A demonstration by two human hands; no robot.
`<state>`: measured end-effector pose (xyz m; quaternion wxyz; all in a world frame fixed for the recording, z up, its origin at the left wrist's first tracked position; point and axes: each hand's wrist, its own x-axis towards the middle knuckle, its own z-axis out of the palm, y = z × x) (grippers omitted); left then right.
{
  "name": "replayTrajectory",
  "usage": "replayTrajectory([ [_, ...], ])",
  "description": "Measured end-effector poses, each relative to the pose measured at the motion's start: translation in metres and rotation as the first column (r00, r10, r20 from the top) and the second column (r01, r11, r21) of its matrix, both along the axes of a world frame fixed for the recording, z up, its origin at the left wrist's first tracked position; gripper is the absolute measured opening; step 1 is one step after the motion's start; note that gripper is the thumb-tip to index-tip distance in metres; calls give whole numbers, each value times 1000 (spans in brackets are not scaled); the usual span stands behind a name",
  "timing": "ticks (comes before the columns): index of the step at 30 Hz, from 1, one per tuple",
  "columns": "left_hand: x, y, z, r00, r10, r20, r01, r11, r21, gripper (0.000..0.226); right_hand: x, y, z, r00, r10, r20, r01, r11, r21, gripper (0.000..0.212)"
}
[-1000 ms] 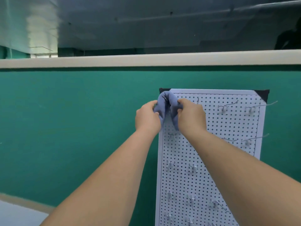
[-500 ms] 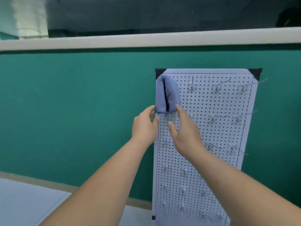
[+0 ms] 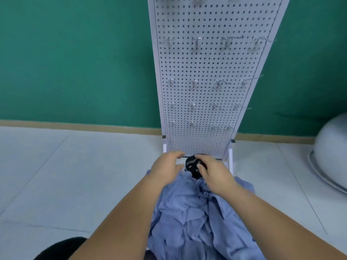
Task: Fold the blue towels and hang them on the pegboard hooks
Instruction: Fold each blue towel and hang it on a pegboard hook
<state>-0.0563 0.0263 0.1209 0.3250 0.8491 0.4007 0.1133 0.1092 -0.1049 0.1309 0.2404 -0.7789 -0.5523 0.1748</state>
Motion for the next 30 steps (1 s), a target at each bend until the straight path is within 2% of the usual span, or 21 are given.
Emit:
replayTrajectory([
  [3, -6, -20, -50, 977, -98, -189, 79, 991, -107, 52, 4, -29, -59, 999, 51, 8, -48, 983, -179, 42],
  [8, -27, -58, -130, 908, -138, -395, 56, 976, -211, 61, 0, -62, -123, 990, 140, 0, -126, 887, -444, 56],
  [12, -34, -69, -163, 824, -217, -523, 68, 955, -288, 70, -6, -73, -141, 990, 141, -25, -136, 867, -479, 59],
  [14, -31, -68, -169, 811, -222, -542, 87, 961, -263, 67, -7, -75, -144, 990, 132, -48, -139, 874, -466, 60],
  [18, -32, -60, -168, 883, -59, -465, -40, 979, -199, 39, -4, -73, -143, 992, 103, -76, -126, 884, -451, 59],
  [22, -35, -56, -149, 967, 51, -249, -107, 970, -216, 15, -4, -67, -130, 993, 71, -93, -105, 884, -456, 59],
  [26, -19, -52, -101, 997, 63, -51, -71, 982, -176, 14, -3, -56, -111, 993, 20, -117, -63, 923, -379, 73],
  [30, 9, -45, -19, 989, -9, 146, 29, 990, -141, 24, 7, -42, -73, 972, -45, -229, 0, 981, -196, 83],
])
